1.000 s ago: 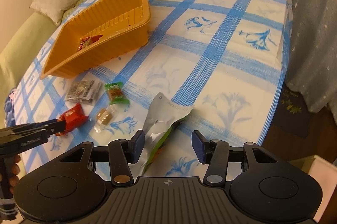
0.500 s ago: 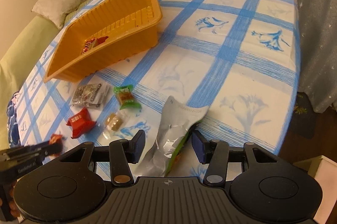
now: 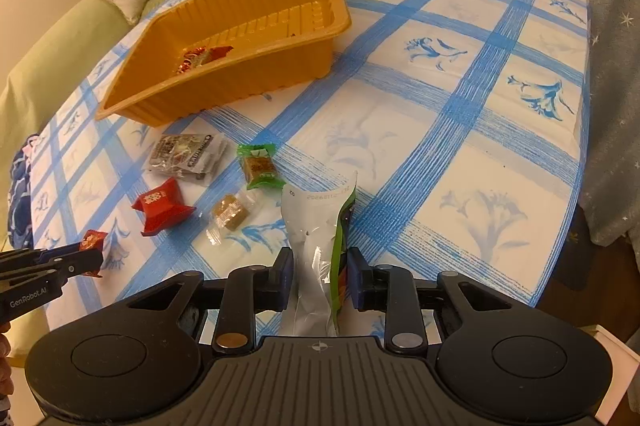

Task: Organize snacks
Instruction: 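Lift the foil packet with the right tool while the left tool grasps a red candy packet, then carry both packets over the orange tray and open both tools to drop them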

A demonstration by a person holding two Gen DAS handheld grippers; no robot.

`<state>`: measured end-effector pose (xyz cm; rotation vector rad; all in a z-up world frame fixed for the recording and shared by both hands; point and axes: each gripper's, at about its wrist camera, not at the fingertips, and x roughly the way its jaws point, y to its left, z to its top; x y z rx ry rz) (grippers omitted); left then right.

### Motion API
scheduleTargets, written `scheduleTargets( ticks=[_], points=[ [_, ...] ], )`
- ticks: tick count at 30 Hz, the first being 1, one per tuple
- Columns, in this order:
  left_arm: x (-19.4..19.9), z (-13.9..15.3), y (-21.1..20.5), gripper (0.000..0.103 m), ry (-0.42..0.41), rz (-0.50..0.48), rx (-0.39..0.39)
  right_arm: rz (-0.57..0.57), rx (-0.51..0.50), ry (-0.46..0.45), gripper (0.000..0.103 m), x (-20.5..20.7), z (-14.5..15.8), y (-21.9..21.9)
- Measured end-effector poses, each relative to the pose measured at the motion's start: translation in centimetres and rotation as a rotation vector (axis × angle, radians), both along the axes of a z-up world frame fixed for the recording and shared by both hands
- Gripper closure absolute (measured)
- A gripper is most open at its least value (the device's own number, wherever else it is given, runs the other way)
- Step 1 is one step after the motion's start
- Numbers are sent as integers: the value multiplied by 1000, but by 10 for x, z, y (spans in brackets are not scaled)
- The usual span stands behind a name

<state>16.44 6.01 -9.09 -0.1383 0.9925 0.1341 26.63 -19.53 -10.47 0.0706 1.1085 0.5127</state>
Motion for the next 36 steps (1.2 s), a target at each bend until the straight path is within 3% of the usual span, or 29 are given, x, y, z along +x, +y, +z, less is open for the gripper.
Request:
scheduleTargets(
  ticks=[17, 26, 36],
  points=[
    [30, 55, -11, 85, -140, -74, 25, 60, 116, -96, 74, 25, 51, 0],
    [73, 76, -3, 85, -197, -88, 63, 76, 184, -160, 74, 65, 76, 15],
    [136, 88, 9, 85, -226, -94, 61, 62, 272, -147, 74, 120, 84, 43]
  ],
)
